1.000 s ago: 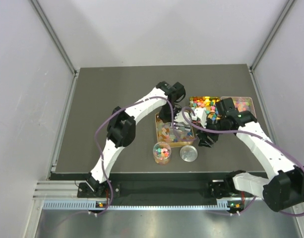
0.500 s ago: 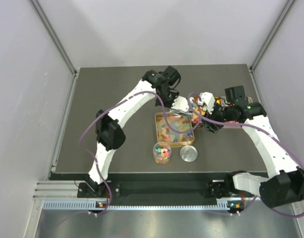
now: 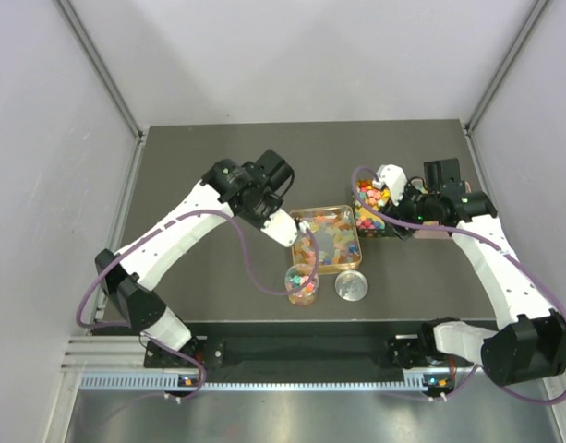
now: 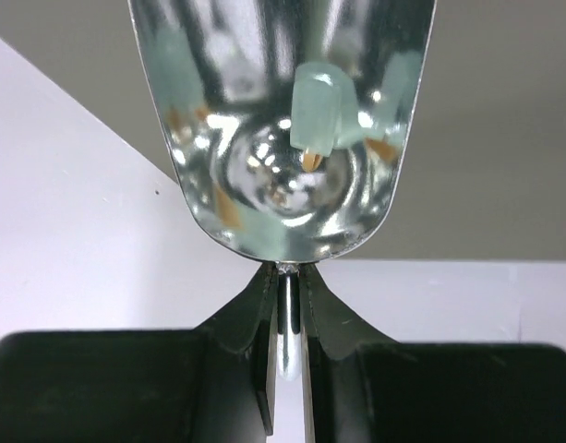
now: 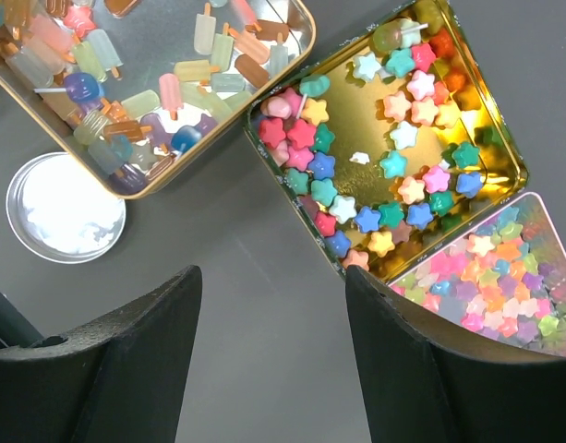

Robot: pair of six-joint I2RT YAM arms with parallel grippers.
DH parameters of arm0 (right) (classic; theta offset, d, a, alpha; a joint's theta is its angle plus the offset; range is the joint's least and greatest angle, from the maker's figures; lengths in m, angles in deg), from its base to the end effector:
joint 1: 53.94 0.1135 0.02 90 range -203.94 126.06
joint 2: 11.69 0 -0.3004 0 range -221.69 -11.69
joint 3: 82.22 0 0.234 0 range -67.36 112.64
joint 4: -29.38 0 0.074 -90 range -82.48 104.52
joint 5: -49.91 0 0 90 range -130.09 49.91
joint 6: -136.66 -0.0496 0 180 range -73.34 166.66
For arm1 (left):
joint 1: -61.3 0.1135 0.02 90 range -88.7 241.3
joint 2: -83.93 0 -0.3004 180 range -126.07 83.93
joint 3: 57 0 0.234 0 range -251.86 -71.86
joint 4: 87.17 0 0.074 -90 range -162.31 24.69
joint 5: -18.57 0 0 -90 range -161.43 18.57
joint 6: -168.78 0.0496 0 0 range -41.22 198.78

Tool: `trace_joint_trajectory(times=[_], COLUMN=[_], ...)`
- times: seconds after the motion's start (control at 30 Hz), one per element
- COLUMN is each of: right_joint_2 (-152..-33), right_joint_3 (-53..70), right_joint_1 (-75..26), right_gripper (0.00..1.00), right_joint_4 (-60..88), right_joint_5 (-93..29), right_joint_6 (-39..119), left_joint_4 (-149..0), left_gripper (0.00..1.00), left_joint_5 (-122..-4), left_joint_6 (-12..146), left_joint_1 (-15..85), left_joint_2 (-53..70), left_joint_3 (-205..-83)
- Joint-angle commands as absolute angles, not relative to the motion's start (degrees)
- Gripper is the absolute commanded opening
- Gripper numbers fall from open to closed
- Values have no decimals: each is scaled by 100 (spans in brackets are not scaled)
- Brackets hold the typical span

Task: Pack the candies
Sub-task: Scoop the fake candies from the storage box, then place the fake candies in the packing bottle.

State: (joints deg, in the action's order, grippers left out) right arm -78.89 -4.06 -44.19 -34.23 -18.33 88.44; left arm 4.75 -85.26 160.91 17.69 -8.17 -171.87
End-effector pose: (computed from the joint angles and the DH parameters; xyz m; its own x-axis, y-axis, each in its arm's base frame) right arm 0.2001 0.0530 0.3395 -0.3318 -0.6849 -0.6488 -0.8046 0.5645 -0.1845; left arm 0.2183 -0.1916 0.3901 0.5098 0.8428 0.1725 0.7535 -0.5342 0.3832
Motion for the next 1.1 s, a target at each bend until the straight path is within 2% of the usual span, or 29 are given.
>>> trace_joint_trajectory(times=[0.0,0.27,0.73,1.07], right_joint_2=[-7796,-7305,-6012,-5608], right_joint_3=[-320,-531,-1032,-1261], right_joint_1=[-4507,-4516,-4515,-4735], right_gripper=[64,63,64,64], right_joint_4=[-3180,-3206,-3259,-3232], right_joint_5=[-1794,-1750,-1636,-1460], right_joint_6=[8867,9025,8691,8551], left_joint_4=[944,969,1409,1400], left_gripper=[0,0,0,0], left_joint_5=[-9278,-9850,-10790,-11476], left_joint_6=[15939,15271,14172,14312], left_joint_1=[1272,682,-74,-215], left_joint_2=[-327,-308,-1126,-1117], left_joint_3=[-16295,-15580,-15721,-15852])
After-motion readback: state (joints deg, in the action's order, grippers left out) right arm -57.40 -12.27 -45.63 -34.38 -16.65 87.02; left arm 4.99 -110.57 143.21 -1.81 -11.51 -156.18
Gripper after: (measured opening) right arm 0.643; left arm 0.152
